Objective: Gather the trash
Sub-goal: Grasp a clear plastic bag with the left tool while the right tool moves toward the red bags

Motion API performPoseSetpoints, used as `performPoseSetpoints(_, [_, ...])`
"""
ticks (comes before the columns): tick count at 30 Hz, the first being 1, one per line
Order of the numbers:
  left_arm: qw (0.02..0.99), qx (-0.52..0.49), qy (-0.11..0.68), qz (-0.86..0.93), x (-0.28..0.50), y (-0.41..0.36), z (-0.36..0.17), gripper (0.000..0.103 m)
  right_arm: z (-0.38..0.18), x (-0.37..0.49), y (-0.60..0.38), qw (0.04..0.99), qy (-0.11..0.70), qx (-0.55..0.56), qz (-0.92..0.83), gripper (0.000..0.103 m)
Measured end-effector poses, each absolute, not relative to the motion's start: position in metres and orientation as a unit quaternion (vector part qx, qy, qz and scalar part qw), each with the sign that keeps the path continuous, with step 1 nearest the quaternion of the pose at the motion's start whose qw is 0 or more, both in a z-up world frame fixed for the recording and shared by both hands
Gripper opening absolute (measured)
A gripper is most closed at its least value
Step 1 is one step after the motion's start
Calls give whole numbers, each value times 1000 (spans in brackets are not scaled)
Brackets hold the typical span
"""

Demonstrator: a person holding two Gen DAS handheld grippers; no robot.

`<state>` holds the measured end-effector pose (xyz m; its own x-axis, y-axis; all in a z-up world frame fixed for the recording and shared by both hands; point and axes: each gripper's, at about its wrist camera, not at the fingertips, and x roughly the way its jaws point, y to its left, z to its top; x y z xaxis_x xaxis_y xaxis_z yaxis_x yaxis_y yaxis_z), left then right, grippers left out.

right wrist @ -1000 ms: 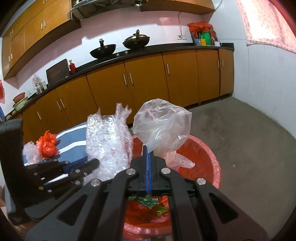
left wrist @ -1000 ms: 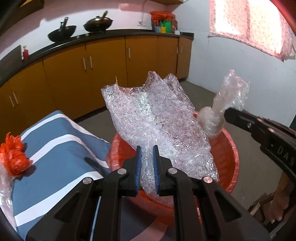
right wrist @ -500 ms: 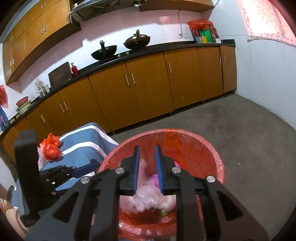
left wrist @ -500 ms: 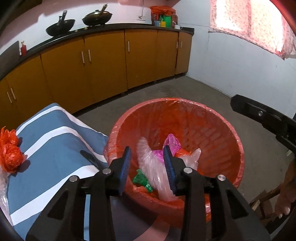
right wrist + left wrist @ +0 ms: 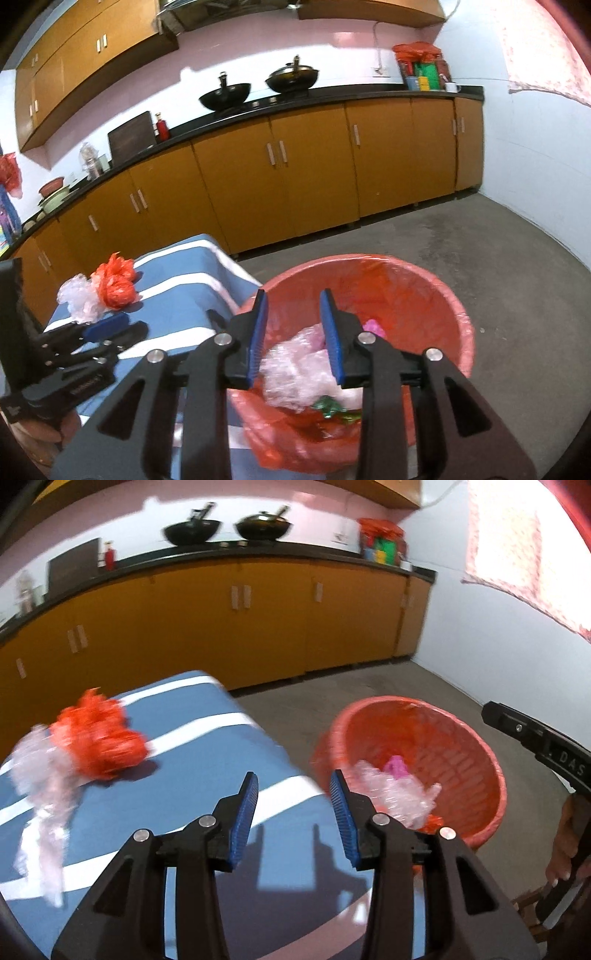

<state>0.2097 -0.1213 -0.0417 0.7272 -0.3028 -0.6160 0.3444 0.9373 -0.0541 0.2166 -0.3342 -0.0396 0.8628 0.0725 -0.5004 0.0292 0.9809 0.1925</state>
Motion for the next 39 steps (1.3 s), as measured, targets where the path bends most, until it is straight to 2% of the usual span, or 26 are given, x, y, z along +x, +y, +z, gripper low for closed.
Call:
performPoseSetpoints(13, [948, 32, 317, -21, 181, 31, -44, 50, -42, 234, -216, 950, 286, 68, 100, 32])
performPoseSetpoints(16, [946, 19, 325, 9, 185, 59, -50, 57, -48, 237, -188, 947, 292, 65, 117, 34])
performPoseSetpoints(21, [939, 10, 341, 30, 202, 87, -61, 65, -58, 241, -151, 940, 306, 64, 138, 34])
performPoseSetpoints(31, [920, -21, 391, 15, 230, 110, -90, 66, -66, 253, -126, 935, 319, 56, 144, 34])
performPoseSetpoints(34, [916, -25, 401, 11, 235, 111, -95, 60, -68, 255, -124, 934, 322, 55, 143, 34])
performPoseSetpoints(36, [911, -29, 410, 7, 238, 112, -99, 52, -69, 256, -123, 934, 324, 54, 143, 34])
performPoseSetpoints(38, [908, -28, 418, 1, 240, 111, -102, 38, -71, 256, -123, 933, 325, 54, 144, 34])
performPoseSetpoints(39, [906, -25, 422, -2, 240, 110, -103, 34, -72, 256, -122, 933, 326, 53, 144, 34])
